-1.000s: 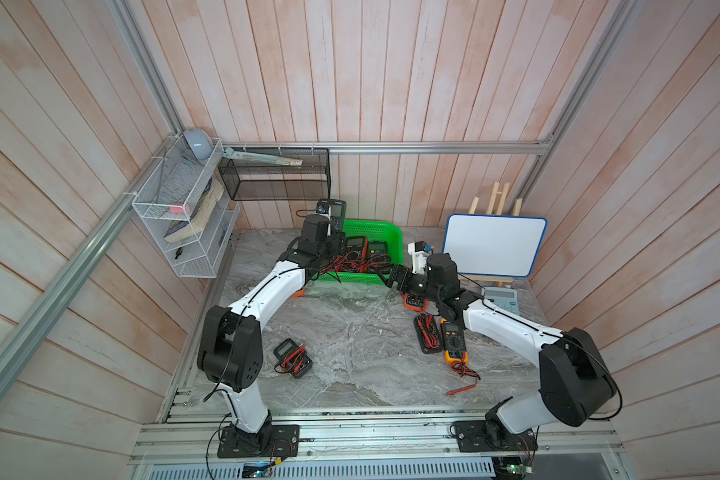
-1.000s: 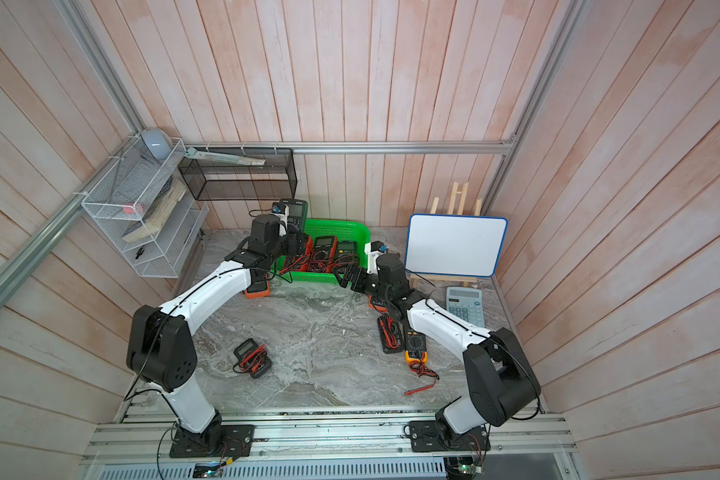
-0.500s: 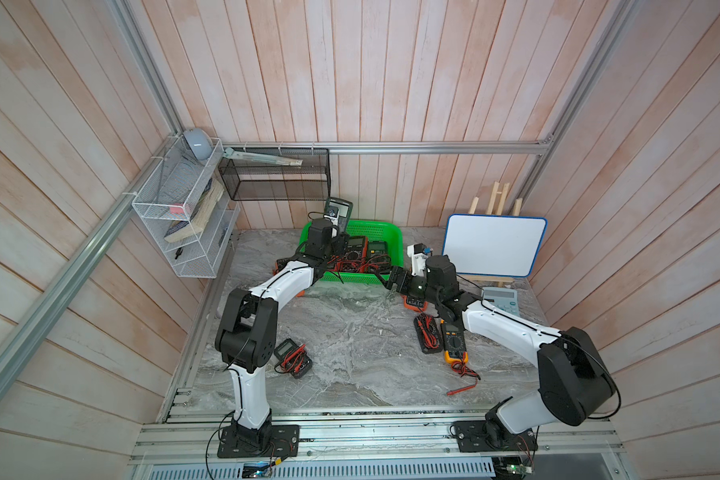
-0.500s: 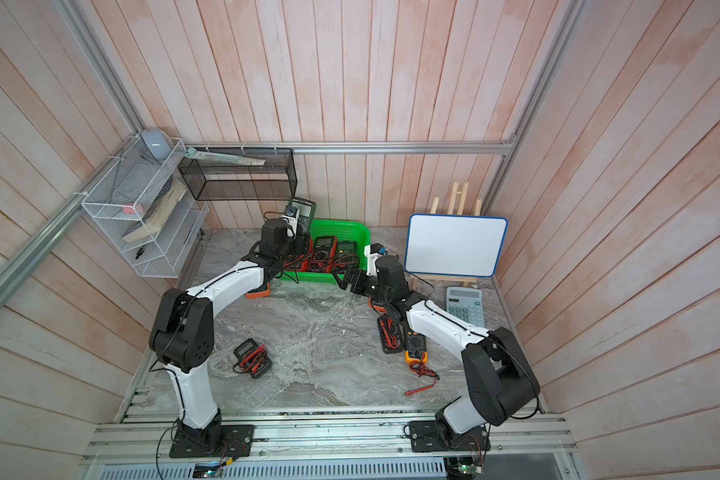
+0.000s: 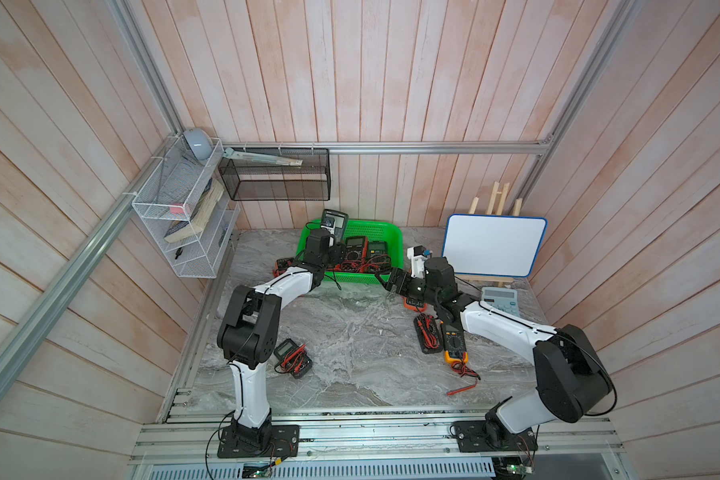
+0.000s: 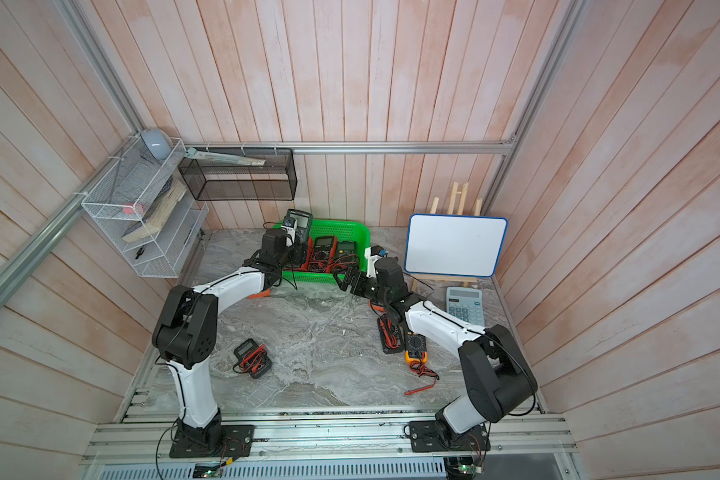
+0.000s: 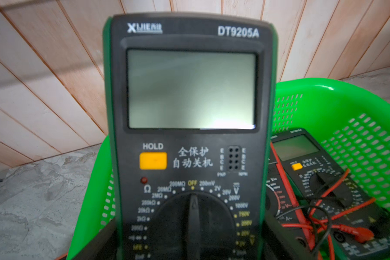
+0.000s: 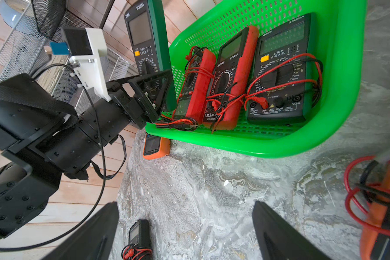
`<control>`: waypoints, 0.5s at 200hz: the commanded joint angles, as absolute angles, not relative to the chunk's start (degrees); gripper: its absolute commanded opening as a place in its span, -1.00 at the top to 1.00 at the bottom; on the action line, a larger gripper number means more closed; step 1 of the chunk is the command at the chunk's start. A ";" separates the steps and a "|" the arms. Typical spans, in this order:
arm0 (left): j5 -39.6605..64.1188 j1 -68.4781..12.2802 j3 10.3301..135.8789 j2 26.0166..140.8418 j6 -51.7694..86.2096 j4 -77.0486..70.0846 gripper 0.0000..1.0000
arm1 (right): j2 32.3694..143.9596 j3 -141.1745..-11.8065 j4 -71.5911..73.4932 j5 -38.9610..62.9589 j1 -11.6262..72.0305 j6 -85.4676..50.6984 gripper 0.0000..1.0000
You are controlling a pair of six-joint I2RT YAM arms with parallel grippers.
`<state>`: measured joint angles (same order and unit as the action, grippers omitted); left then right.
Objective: Put the multimeter into the basket
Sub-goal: Place the multimeter in the basket.
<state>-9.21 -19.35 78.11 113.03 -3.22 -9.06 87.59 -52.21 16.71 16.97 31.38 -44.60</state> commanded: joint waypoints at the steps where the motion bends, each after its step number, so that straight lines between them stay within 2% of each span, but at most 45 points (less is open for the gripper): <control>1: -8.70 -18.91 77.09 113.29 -1.76 -12.66 1.00 | 88.33 -51.65 17.84 16.39 31.68 -44.71 -0.96; 52: -7.43 -16.56 80.43 115.93 1.47 -6.70 1.00 | 88.59 -51.54 18.03 16.48 31.73 -44.72 -0.97; 70: -6.45 -15.60 83.25 117.57 3.42 -2.90 0.67 | 88.48 -51.46 17.94 16.52 31.62 -44.65 -0.96; 83: -5.77 -15.17 84.10 118.19 4.10 -1.36 0.31 | 88.39 -51.43 17.80 16.44 31.59 -44.58 -0.97; 94: -5.32 -15.10 84.53 118.45 4.88 -0.62 -0.11 | 88.35 -51.41 17.67 16.35 31.51 -44.54 -0.97; 100: -5.19 -15.04 85.06 118.79 6.06 0.19 -0.20 | 88.32 -51.42 17.67 16.34 31.51 -44.48 -0.97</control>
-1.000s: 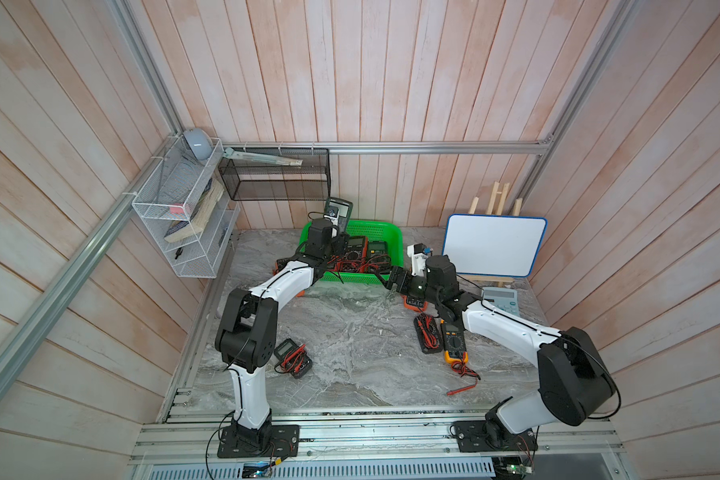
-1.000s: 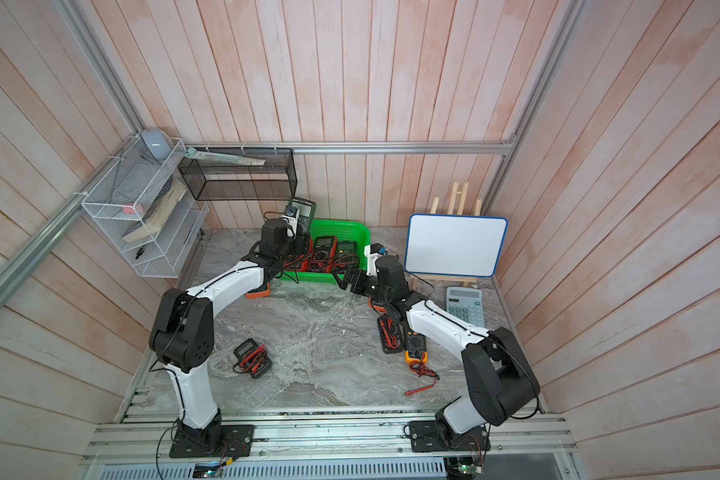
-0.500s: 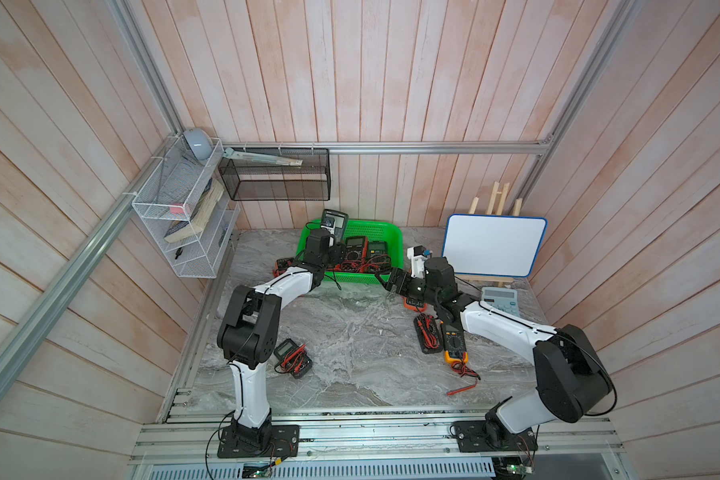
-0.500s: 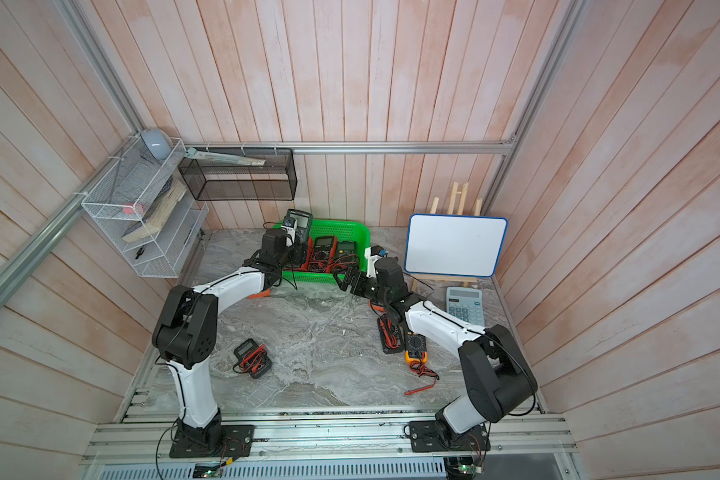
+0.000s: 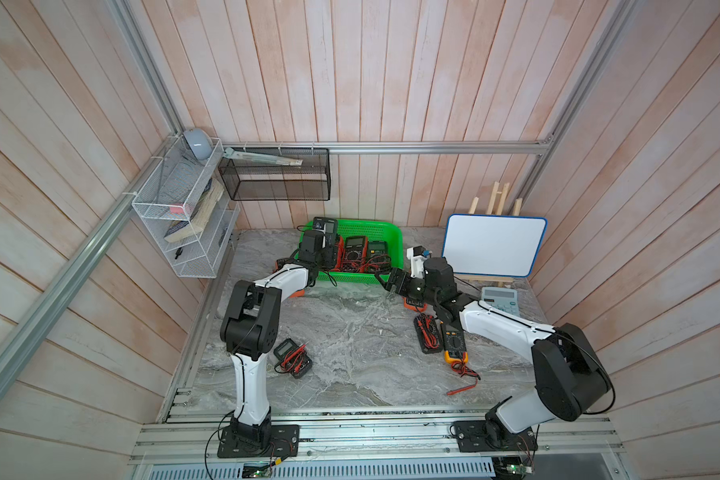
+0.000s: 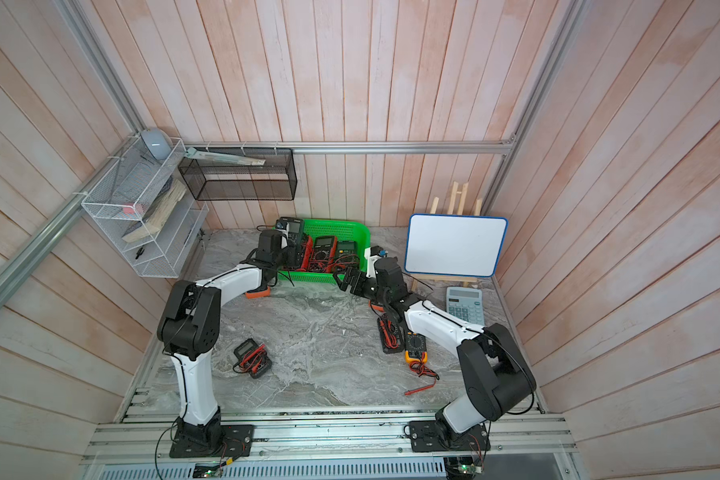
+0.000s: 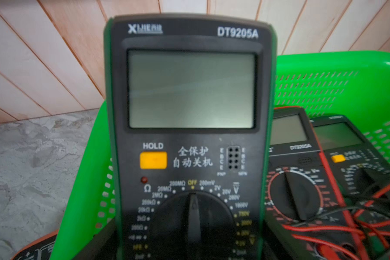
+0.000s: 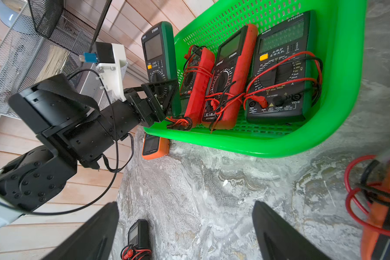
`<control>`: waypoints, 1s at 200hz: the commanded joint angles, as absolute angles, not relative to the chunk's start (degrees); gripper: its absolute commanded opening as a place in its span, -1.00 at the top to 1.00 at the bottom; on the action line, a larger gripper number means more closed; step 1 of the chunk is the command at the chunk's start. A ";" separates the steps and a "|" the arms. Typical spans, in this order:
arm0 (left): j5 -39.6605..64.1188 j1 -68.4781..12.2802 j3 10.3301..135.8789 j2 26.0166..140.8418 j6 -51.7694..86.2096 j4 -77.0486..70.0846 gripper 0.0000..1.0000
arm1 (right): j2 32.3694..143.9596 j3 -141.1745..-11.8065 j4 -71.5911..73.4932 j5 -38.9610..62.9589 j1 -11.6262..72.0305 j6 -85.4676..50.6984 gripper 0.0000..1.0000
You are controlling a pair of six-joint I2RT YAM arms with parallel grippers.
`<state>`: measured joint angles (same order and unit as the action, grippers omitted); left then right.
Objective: Put the multimeter into the basket
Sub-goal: Place the multimeter in the basket.
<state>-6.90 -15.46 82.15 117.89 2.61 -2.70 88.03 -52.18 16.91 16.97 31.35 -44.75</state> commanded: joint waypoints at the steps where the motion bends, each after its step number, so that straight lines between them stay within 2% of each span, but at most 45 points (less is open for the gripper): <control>1: -5.19 -15.03 85.16 118.85 6.10 0.27 -0.22 | 88.37 -51.42 17.67 16.34 31.49 -44.52 -0.97; 10: -5.10 -14.85 86.21 119.32 6.75 1.84 -0.33 | 88.30 -51.39 17.60 16.28 31.49 -44.50 -0.97; 25: -4.82 -14.68 87.76 120.05 7.84 4.07 -0.63 | 88.42 -51.40 17.52 16.35 31.46 -44.48 -0.97; 64: -4.40 -14.39 90.37 120.70 9.89 7.87 -1.00 | 88.15 -51.73 16.76 16.00 31.45 -44.37 -0.97; 153: -3.89 -14.08 92.12 115.20 11.70 10.82 -0.99 | 87.44 -52.80 13.62 14.21 31.37 -43.39 -0.97; 200: -1.33 -14.09 91.61 108.90 13.50 14.67 -0.99 | 87.31 -54.48 4.03 6.82 30.34 -42.32 -0.97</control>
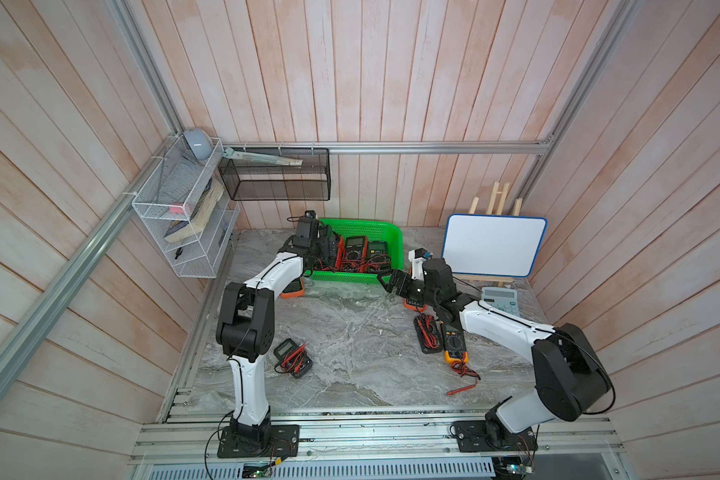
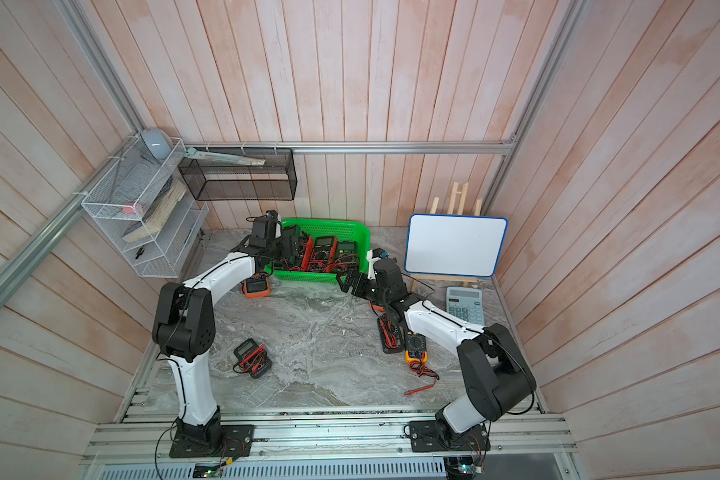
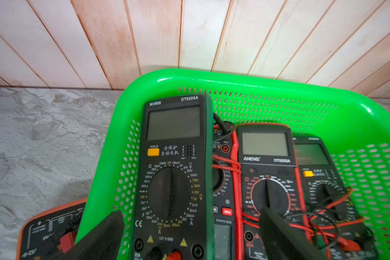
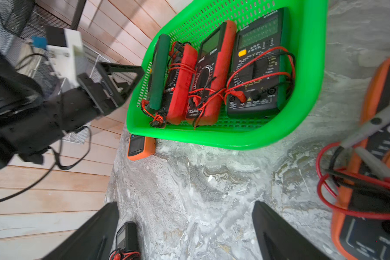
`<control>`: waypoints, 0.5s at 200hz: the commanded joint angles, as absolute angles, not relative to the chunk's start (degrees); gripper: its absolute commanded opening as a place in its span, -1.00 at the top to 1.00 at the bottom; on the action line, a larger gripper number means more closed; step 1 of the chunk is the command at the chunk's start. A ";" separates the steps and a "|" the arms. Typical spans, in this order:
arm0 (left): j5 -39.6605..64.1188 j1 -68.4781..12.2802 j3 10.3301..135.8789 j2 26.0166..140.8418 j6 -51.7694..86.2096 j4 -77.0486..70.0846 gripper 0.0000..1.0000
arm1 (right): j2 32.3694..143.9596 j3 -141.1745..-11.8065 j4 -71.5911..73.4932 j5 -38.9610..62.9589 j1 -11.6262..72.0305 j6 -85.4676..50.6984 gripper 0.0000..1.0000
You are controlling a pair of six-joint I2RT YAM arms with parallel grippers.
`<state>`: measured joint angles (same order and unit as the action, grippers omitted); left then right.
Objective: Put the multimeter into the basket
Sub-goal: Place the multimeter in the basket.
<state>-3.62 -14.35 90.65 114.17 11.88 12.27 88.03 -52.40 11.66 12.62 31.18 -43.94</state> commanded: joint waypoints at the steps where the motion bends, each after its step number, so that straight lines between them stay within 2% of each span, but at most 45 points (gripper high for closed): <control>1: -1.32 -14.07 91.55 108.72 13.56 14.72 -0.99 | 87.38 -54.53 3.73 6.57 30.29 -42.25 -0.97; 50: 1.64 -14.09 85.44 99.61 16.85 18.63 -0.99 | 87.98 -55.85 -7.18 -4.92 28.27 -39.98 -0.97; 100: 6.94 -14.15 74.03 90.92 23.29 18.47 -0.99 | 89.91 -56.07 -9.82 -7.46 25.58 -38.73 -0.97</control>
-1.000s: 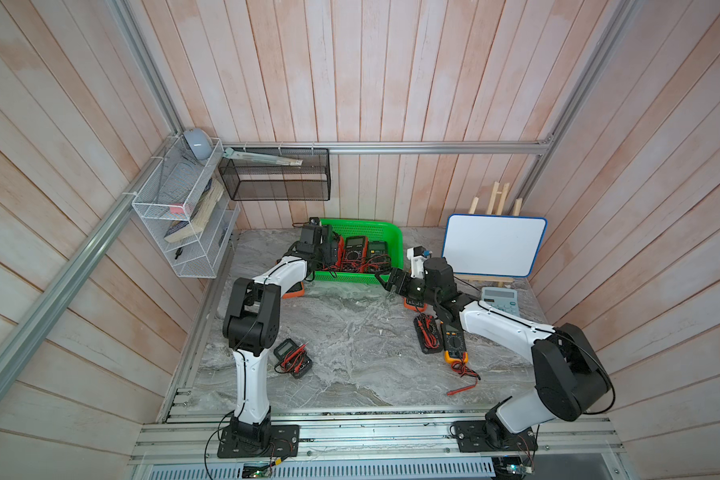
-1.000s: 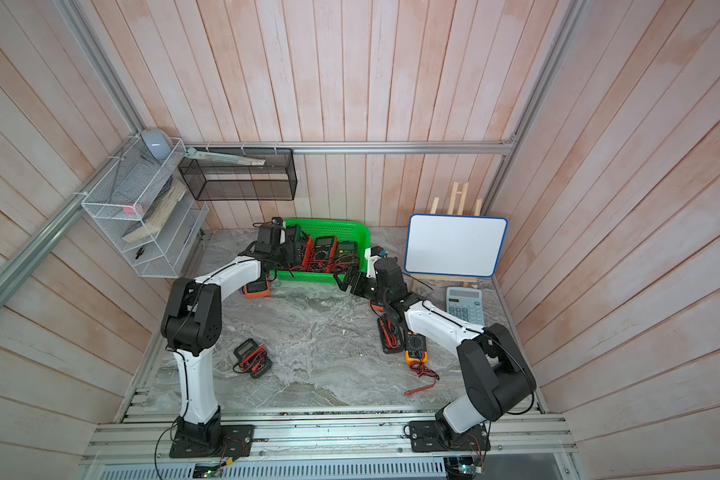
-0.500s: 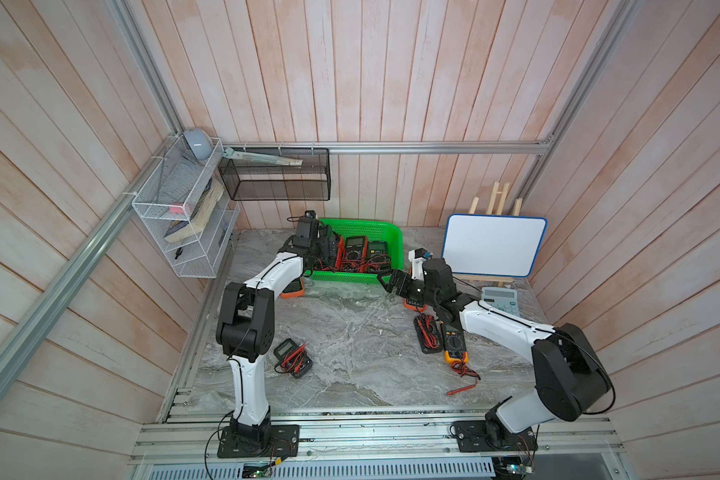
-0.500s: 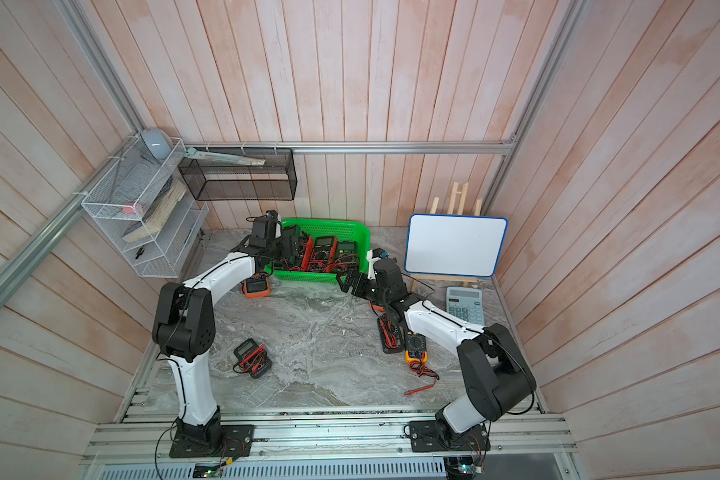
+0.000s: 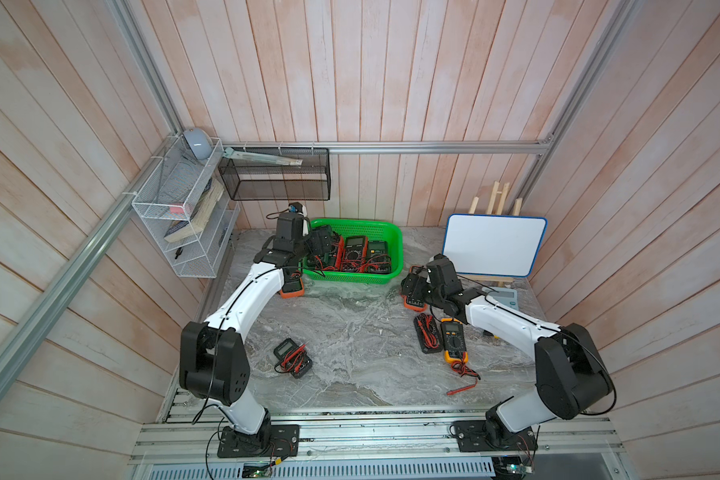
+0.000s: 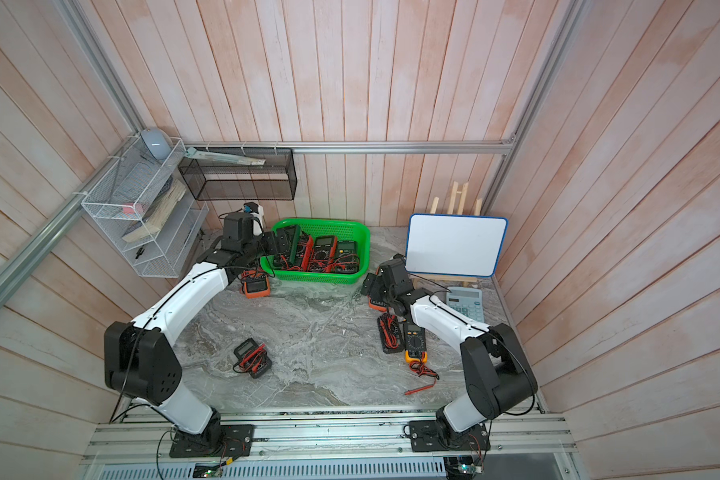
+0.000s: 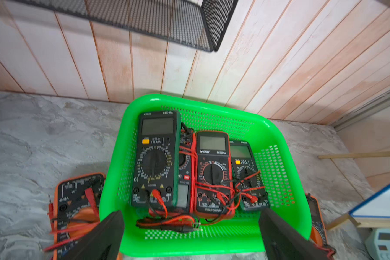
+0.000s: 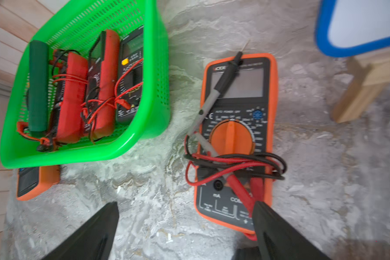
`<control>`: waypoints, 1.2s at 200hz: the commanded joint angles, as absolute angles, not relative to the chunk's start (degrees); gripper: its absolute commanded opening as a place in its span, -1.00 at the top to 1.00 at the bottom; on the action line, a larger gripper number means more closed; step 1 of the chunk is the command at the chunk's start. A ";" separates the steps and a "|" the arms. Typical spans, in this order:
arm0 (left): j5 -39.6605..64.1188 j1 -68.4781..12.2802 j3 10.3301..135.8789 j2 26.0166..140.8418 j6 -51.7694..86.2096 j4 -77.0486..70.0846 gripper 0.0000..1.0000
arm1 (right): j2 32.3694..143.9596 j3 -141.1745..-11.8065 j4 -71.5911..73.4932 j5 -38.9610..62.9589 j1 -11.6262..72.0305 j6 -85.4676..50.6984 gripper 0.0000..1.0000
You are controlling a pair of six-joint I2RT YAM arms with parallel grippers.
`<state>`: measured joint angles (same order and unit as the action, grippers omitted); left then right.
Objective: Put the multimeter into the basket
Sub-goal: Place the multimeter in the basket, then pick up the multimeter from the center of the board.
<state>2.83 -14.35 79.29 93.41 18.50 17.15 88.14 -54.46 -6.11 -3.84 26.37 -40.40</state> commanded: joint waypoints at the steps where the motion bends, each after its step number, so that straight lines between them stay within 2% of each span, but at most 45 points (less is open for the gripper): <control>1: 7.12 -14.15 73.75 90.77 23.38 18.42 -0.99 | 90.00 -56.16 -9.92 -7.51 25.58 -38.70 -0.97; 58: 12.34 -14.40 63.34 87.38 28.36 13.99 -0.99 | 96.55 -60.64 -11.76 -9.17 25.42 -36.68 -0.97; 175: 15.09 -14.41 61.46 86.58 29.54 11.51 -0.99 | 109.17 -69.08 -16.62 -9.66 25.31 -35.95 -0.97; 240: 15.81 -14.37 60.79 86.50 29.88 10.73 -0.99 | 107.63 -66.41 -16.48 -9.14 25.35 -36.12 -0.97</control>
<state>14.74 -14.37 61.89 87.74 29.41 12.12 107.04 -68.49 -14.61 -11.03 25.32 -35.94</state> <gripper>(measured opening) 0.996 0.984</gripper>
